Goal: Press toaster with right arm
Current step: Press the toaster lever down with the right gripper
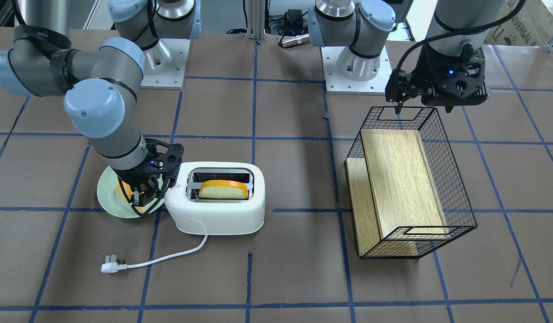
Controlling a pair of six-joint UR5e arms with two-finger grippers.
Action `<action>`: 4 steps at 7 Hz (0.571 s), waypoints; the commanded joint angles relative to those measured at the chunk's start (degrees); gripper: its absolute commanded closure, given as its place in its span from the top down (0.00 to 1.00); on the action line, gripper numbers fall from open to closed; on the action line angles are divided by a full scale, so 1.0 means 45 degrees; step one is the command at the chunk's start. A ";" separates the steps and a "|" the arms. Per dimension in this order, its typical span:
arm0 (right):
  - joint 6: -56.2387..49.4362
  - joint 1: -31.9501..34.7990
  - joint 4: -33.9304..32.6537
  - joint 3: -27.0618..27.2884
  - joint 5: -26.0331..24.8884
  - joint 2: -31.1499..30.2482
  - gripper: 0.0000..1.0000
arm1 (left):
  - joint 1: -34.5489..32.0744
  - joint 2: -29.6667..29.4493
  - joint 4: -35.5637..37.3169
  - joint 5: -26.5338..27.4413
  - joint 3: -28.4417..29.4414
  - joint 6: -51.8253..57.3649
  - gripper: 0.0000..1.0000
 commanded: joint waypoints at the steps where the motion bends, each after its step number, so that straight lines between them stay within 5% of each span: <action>1: -0.0001 0.0000 -0.0385 0.0234 -0.0005 0.0161 0.07 | 0.0000 0.0000 0.0002 0.0000 0.0000 0.0002 1.00; 4: -0.0040 0.0000 -0.0543 0.0235 0.0015 0.0355 0.07 | 0.0000 0.0000 0.0002 0.0000 0.0000 0.0002 1.00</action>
